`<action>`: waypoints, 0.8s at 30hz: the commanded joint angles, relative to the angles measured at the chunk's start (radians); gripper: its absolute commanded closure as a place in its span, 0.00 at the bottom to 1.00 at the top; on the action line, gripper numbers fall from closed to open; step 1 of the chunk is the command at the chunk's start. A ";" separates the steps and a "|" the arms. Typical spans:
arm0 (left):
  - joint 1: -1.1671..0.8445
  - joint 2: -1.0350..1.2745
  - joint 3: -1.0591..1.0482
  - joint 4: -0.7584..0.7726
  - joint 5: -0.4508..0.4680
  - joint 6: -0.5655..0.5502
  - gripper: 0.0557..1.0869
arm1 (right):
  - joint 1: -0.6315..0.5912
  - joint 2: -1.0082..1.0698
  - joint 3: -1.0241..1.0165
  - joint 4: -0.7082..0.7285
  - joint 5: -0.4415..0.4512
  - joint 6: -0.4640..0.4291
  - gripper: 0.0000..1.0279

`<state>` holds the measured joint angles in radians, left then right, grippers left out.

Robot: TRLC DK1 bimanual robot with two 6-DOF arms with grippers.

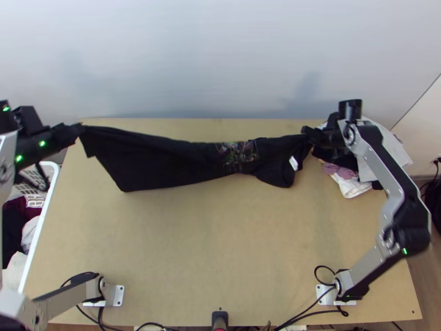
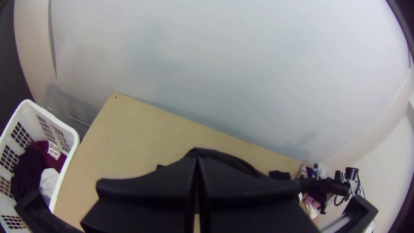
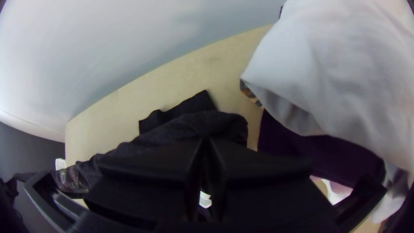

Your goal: Fold the t-shirt

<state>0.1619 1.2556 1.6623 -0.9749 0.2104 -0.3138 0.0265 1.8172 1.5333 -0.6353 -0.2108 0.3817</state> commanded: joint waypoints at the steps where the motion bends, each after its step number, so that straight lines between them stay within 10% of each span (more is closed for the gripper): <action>1: 0.033 0.134 -0.016 0.117 -0.039 -0.019 0.96 | 0.001 0.205 0.122 0.006 -0.024 0.046 0.60; 5: 0.028 0.183 -0.052 0.160 -0.039 -0.028 0.96 | 0.021 0.211 0.097 -0.004 -0.052 0.074 0.09; 24: -0.032 0.220 -0.179 0.231 -0.057 -0.050 0.96 | 0.222 -0.141 -0.341 -0.033 -0.090 -0.033 0.08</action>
<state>0.1379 1.4689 1.5051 -0.7521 0.1596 -0.3622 0.1753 1.7306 1.3186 -0.6674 -0.2966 0.3656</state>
